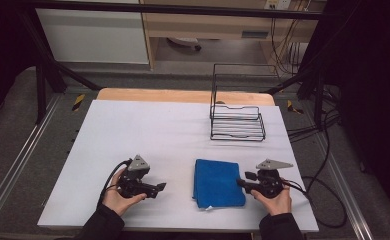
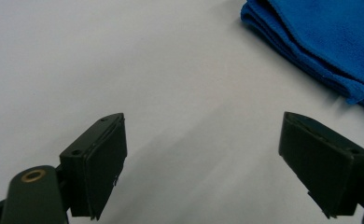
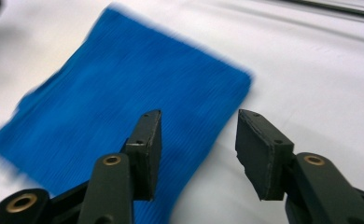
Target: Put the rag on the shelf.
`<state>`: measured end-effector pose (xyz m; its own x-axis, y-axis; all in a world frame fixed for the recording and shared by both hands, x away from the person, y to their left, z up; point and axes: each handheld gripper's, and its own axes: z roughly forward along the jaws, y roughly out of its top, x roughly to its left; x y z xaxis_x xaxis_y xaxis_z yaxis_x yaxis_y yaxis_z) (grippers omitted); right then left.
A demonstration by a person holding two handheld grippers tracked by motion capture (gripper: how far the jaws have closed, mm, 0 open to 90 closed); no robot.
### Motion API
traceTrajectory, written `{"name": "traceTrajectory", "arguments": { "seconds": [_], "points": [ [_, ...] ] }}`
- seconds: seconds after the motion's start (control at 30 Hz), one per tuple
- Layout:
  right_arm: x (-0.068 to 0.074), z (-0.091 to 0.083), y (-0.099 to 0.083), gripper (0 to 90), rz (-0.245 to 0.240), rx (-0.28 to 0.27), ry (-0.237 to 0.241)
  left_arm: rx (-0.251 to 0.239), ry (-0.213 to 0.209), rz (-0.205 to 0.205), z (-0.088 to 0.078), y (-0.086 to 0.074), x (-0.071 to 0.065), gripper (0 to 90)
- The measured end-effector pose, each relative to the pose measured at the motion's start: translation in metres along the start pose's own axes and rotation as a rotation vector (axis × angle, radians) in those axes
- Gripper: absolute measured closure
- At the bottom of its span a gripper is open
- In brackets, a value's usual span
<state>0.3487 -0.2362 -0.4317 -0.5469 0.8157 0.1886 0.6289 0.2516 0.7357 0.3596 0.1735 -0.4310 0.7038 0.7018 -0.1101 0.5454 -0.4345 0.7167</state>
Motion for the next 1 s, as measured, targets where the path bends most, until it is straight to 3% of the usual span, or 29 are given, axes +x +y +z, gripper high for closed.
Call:
{"name": "traceTrajectory", "arguments": {
  "seconds": [0.07, 0.2, 0.23, 0.27, 0.4, 0.43, 0.47, 0.6, 0.73, 0.77, 0.8, 0.9, 1.0],
  "points": [
    [-0.012, 0.018, 0.007, 57.8, 0.062, -0.016, -0.018, 0.001, 0.000, 0.004, 0.001, 0.001, -0.001, 14.7],
    [-0.020, 0.033, 0.015, 64.4, 0.075, -0.019, -0.056, -0.002, 0.000, 0.005, 0.003, 0.002, 0.000, 14.4],
    [-0.023, 0.041, 0.020, 70.5, 0.081, -0.012, -0.061, -0.005, 0.000, 0.002, 0.003, 0.003, 0.000, 14.3],
    [-0.023, 0.041, 0.020, 70.5, 0.081, -0.012, -0.061, -0.008, -0.002, -0.003, 0.003, 0.003, 0.000, 14.3],
    [-0.025, 0.051, 0.024, 86.0, 0.095, 0.022, -0.035, -0.016, -0.009, -0.006, 0.005, 0.009, 0.000, 14.3],
    [-0.025, 0.051, 0.026, 86.9, 0.080, 0.028, -0.037, -0.023, -0.017, -0.017, 0.006, 0.011, 0.000, 14.3],
    [-0.024, 0.050, 0.030, 87.5, 0.029, 0.007, -0.044, -0.027, -0.020, -0.019, 0.007, 0.014, 0.000, 14.3],
    [-0.025, 0.049, 0.036, 87.4, -0.023, -0.029, -0.048, -0.039, -0.023, -0.041, 0.017, 0.031, -0.001, 14.5],
    [-0.027, 0.050, 0.036, 79.3, -0.067, -0.026, -0.050, -0.048, -0.032, -0.059, 0.034, 0.052, -0.006, 16.3],
    [-0.027, 0.048, 0.037, 75.6, -0.066, -0.042, -0.048, -0.047, -0.031, -0.054, 0.039, 0.057, -0.009, 17.0],
    [-0.028, 0.043, 0.039, 64.3, -0.061, -0.085, -0.039, -0.052, -0.033, -0.059, 0.044, 0.063, -0.011, 19.9],
    [-0.029, 0.037, 0.041, 58.4, -0.055, -0.110, -0.023, -0.060, -0.042, -0.062, 0.061, 0.078, -0.018, 25.0],
    [-0.032, 0.032, 0.040, 47.4, -0.040, -0.132, -0.010, -0.029, -0.045, -0.064, 0.079, 0.088, -0.024, 31.7]
  ]
}}
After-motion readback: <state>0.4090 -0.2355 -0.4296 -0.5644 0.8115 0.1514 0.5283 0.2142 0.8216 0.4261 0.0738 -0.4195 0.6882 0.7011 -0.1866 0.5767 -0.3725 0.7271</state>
